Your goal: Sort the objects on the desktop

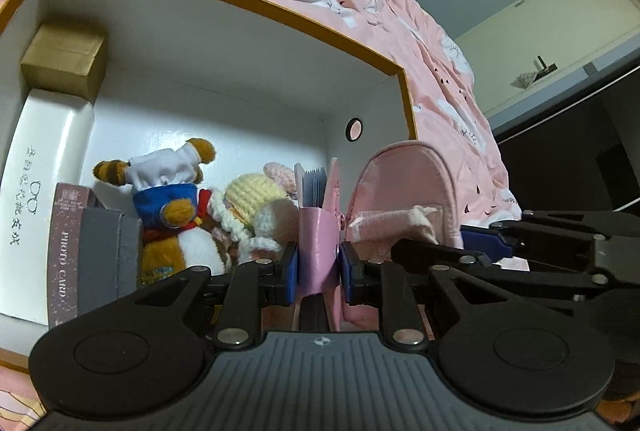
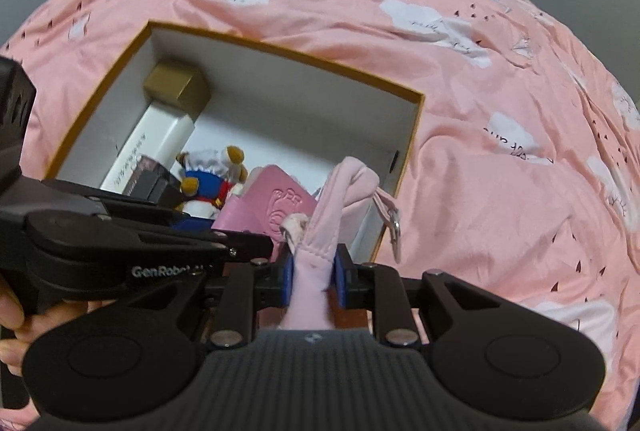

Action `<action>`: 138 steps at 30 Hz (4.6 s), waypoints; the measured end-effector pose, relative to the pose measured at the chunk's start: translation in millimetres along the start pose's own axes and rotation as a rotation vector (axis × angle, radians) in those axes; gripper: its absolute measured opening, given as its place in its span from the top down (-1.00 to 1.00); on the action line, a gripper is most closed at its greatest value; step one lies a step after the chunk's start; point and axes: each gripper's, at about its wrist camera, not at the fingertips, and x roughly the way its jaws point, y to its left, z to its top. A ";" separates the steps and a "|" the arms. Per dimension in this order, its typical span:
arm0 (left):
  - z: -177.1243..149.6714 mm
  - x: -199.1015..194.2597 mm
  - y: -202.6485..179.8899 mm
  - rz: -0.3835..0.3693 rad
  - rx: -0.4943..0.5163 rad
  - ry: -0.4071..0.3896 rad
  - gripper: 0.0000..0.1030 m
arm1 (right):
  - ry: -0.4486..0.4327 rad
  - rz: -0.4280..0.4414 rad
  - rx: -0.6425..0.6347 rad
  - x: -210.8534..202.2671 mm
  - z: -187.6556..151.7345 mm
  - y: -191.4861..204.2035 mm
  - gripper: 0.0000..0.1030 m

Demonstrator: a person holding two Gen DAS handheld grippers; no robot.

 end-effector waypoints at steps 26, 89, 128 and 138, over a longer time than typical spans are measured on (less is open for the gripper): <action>-4.8 3.3 15.2 -0.087 -0.070 0.010 0.41 | 0.143 0.216 0.082 43.3 -1.0 -27.4 0.28; 15.3 -28.8 30.7 0.208 0.034 -0.101 0.42 | 0.133 0.033 -0.195 65.6 3.9 -5.8 0.39; -68.9 -98.8 -16.5 0.301 0.182 -0.247 0.42 | -0.201 0.187 -0.062 -3.3 -47.7 17.7 0.50; -106.2 -117.1 -33.1 0.355 0.294 -0.315 0.38 | -0.370 0.274 0.082 -34.7 -104.1 39.2 0.29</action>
